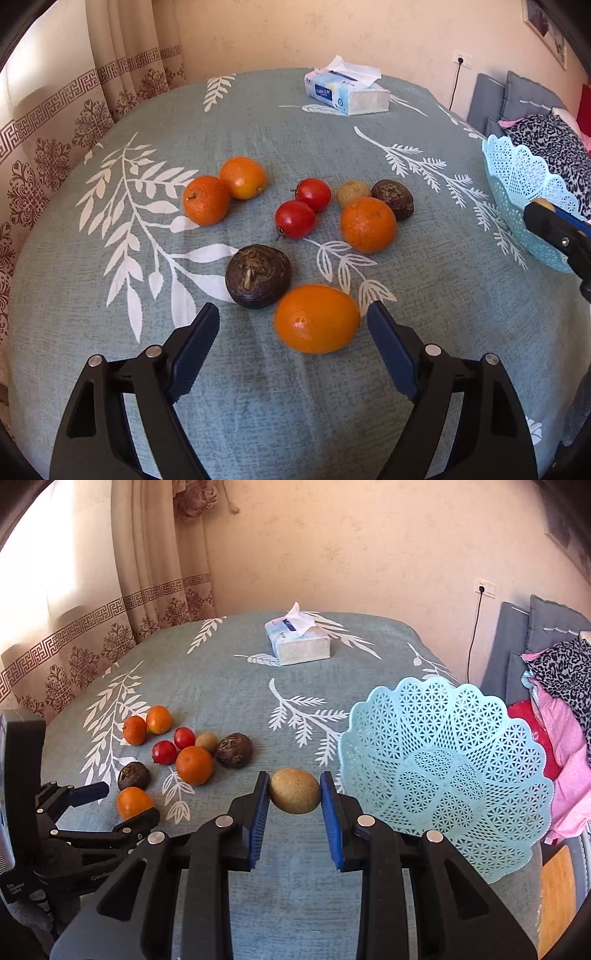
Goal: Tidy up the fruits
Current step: 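Grasp the brown kiwi with the right gripper while the left gripper grasps the large orange, then carry the kiwi and orange to the blue basket and release both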
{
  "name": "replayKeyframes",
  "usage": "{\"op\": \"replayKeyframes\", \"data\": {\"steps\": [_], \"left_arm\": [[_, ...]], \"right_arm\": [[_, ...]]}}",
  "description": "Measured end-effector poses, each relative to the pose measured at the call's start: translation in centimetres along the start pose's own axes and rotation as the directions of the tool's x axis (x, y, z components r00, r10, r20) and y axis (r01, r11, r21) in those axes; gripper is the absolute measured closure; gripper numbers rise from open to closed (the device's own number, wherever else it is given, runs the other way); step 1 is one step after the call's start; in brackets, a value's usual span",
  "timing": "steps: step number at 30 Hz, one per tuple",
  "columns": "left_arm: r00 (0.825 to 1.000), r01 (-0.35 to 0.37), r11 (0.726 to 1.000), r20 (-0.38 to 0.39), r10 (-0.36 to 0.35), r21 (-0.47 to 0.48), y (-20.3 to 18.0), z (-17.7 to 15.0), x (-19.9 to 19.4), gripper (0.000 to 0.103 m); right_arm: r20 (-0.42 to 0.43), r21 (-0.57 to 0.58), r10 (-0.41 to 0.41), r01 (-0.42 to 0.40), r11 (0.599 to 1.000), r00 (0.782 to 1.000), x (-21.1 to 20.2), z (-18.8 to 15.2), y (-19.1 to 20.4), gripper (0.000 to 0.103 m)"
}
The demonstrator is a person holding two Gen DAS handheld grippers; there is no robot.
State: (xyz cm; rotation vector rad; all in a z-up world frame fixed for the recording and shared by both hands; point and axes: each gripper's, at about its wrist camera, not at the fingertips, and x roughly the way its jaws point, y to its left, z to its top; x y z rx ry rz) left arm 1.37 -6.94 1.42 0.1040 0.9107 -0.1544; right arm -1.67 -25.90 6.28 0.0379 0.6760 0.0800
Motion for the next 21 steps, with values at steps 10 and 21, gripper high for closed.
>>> {"op": "replayKeyframes", "data": {"steps": [10,21], "left_arm": [[0.999,0.038,0.999,-0.033,-0.039,-0.016,-0.6,0.4,0.3,0.058],[0.998,0.058,0.996,0.029,-0.06,0.064,-3.8,1.9,-1.7,0.058]], "right_arm": [[0.02,0.057,-0.046,0.045,0.997,0.999,-0.6,0.2,-2.8,0.074],[0.023,0.108,-0.192,0.188,0.976,0.981,-1.1,-0.1,-6.8,0.074]]}}
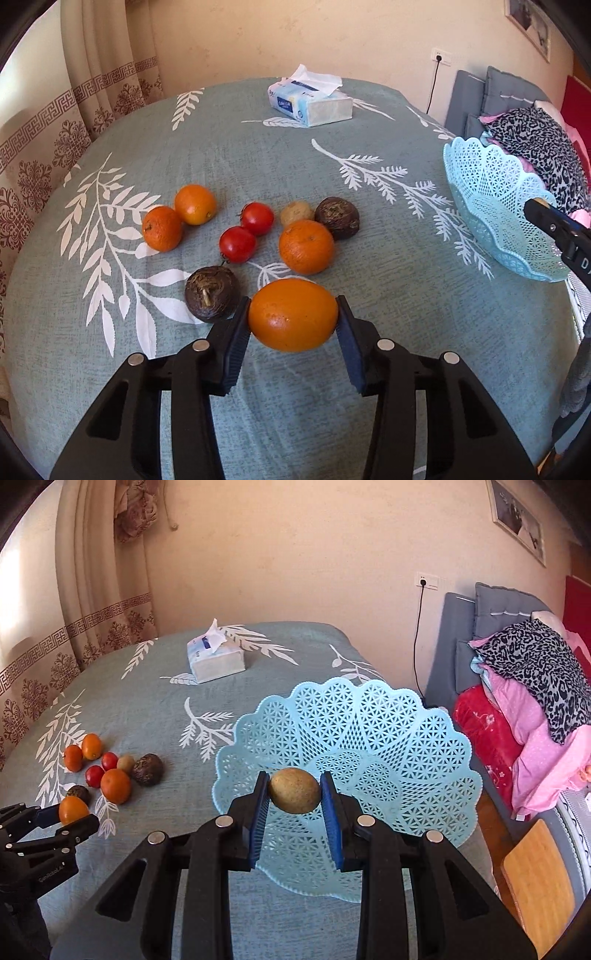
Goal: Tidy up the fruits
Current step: 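Carry the kiwi and orange to the blue basket and release both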
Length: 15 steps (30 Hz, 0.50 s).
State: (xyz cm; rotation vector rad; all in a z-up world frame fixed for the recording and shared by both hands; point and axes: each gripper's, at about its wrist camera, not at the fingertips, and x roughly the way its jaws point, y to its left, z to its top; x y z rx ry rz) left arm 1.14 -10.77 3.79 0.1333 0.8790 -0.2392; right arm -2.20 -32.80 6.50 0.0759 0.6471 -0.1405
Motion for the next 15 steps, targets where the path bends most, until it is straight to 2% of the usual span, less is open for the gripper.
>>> {"op": "replayKeyframes", "data": {"steps": [12,15], "left_arm": [[0.995,0.049,0.991,0.08,-0.06,0.128,-6.3,3.6,-1.3,0.058],[0.991,0.061,0.985,0.104,-0.079,0.162,-8.1,4.6,-1.7,0.058]], "right_arm": [[-0.01,0.071,-0.05,0.051,0.996,0.999,0.1,-0.3,-3.5,0.074],[-0.007,0.093,-0.062,0.062,0.994,0.998,0.0,-0.3,-4.3,0.07]]}}
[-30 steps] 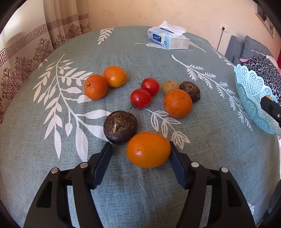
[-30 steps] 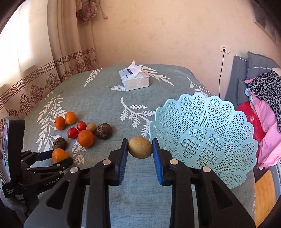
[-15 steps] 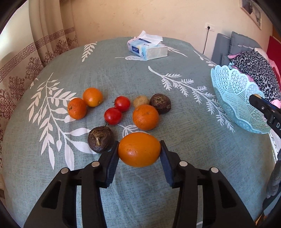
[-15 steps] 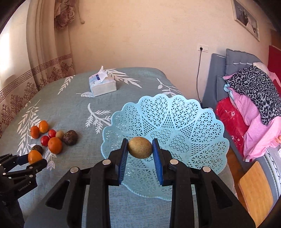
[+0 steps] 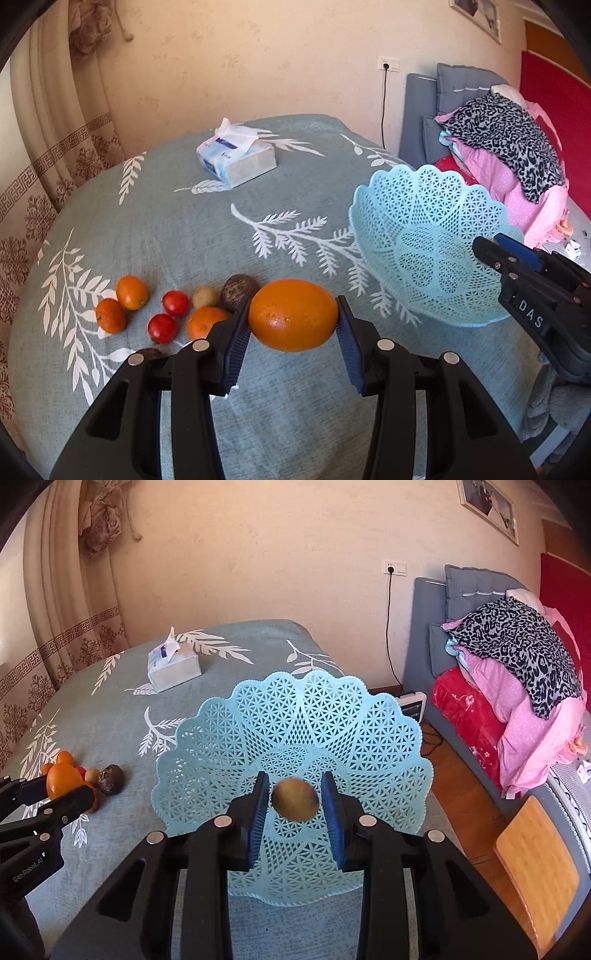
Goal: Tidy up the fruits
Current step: 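Carry the kiwi and orange to the blue basket and release both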
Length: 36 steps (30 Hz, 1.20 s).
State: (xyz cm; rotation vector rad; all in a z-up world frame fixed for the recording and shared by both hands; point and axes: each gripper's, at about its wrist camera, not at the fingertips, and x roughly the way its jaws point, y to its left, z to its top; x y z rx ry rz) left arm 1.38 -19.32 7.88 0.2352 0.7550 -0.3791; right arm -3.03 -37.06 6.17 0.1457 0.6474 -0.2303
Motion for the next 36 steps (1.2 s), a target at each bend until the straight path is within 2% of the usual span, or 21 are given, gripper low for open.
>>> {"op": "replayKeyframes", "data": {"steps": [1,3,9,21,22,23,24,26,34,36], "left_arm": [[1.0,0.004,1.0,0.008,-0.005,0.01,-0.5,0.4,0.0,0.058],[1.0,0.01,1.0,0.025,-0.011,0.03,-1.5,1.2,0.0,0.058],[0.999,0.022,0.998,0.048,-0.025,0.064,-3.6,2.8,0.7,0.058],[0.995,0.091,0.99,0.021,-0.094,0.107,-6.1,4.0,3.2,0.057],[0.995,0.095,0.99,0.023,-0.098,0.107,-6.2,4.0,3.3,0.056],[0.995,0.093,0.99,0.031,-0.097,0.107,-6.2,4.1,3.3,0.047],[0.995,0.089,0.99,0.044,-0.094,0.106,-6.2,4.1,3.2,0.034],[0.994,0.077,0.991,0.071,-0.085,0.106,-6.1,4.2,2.8,0.026],[0.995,0.065,0.995,0.068,-0.07,0.073,-4.6,4.2,2.8,0.025],[0.996,0.059,0.997,0.066,-0.063,0.059,-4.1,4.0,2.8,0.021]], "right_arm": [[0.002,0.006,-0.002,0.002,1.0,1.0,-0.1,0.0,-0.2,0.063],[0.009,0.017,-0.007,0.007,1.0,1.0,-0.3,0.1,-0.7,0.056],[0.018,0.034,-0.013,0.012,0.999,1.0,-0.7,0.2,-1.5,0.056],[0.032,0.07,-0.042,0.039,0.997,0.999,-1.3,0.2,-2.9,0.055],[0.031,0.072,-0.044,0.041,0.997,0.999,-1.3,0.2,-3.0,0.055],[0.03,0.073,-0.045,0.043,0.996,0.999,-1.2,0.2,-3.0,0.056],[0.029,0.077,-0.048,0.046,0.996,0.998,-1.2,0.2,-3.1,0.056],[0.028,0.084,-0.052,0.049,0.995,0.998,-1.1,0.2,-3.3,0.056],[0.031,0.081,-0.056,0.054,0.995,0.998,-1.2,0.3,-2.9,0.053],[0.032,0.079,-0.057,0.054,0.995,0.998,-1.2,0.3,-2.8,0.051]]}}
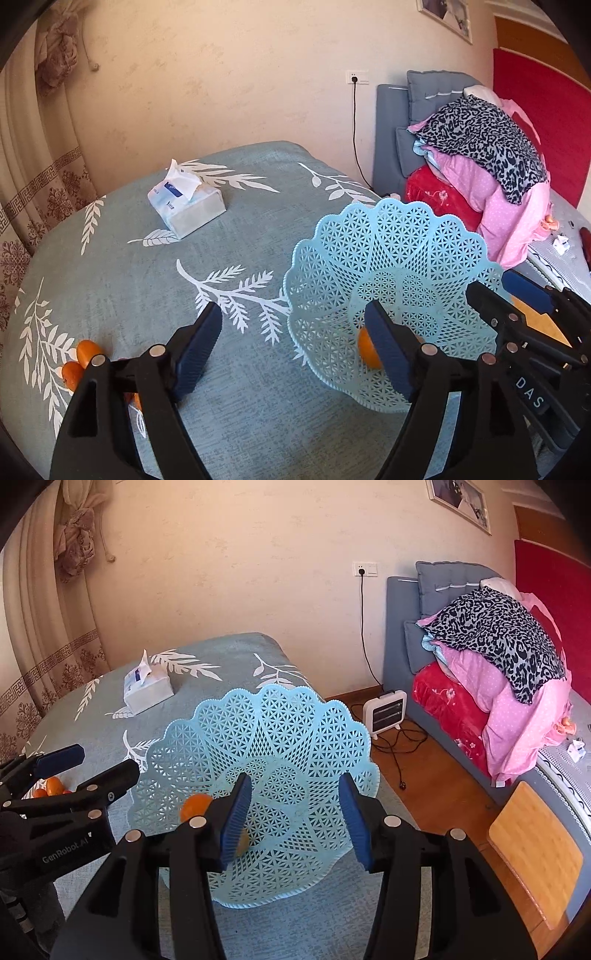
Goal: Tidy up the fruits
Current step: 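Carry the kiwi and orange to the blue basket and release both, then move the right gripper back toward the fruits and grasp a tangerine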
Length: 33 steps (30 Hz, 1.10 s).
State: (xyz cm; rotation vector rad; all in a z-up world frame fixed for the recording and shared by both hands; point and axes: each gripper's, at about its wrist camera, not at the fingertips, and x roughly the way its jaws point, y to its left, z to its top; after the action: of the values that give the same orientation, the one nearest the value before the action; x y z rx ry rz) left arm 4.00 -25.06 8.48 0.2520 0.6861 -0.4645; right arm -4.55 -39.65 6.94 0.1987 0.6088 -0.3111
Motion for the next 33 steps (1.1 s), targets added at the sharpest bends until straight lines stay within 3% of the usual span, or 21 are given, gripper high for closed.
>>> {"op": "replayKeyframes", "data": {"steps": [26,33], "left_arm": [[0.996,-0.093,0.989,-0.012,0.092,-0.118,7.1,-3.7,-2.7,0.016],[0.991,-0.132,0.978,-0.037,0.128,-0.162,9.8,-5.2,-2.8,0.016]], "right_arm": [[-0.022,-0.078,0.034,-0.036,0.996,0.999,-0.2,-0.8,4.5,0.045],[-0.029,-0.096,0.137,-0.139,0.986,0.99,-0.5,-1.2,6.7,0.042]]}}
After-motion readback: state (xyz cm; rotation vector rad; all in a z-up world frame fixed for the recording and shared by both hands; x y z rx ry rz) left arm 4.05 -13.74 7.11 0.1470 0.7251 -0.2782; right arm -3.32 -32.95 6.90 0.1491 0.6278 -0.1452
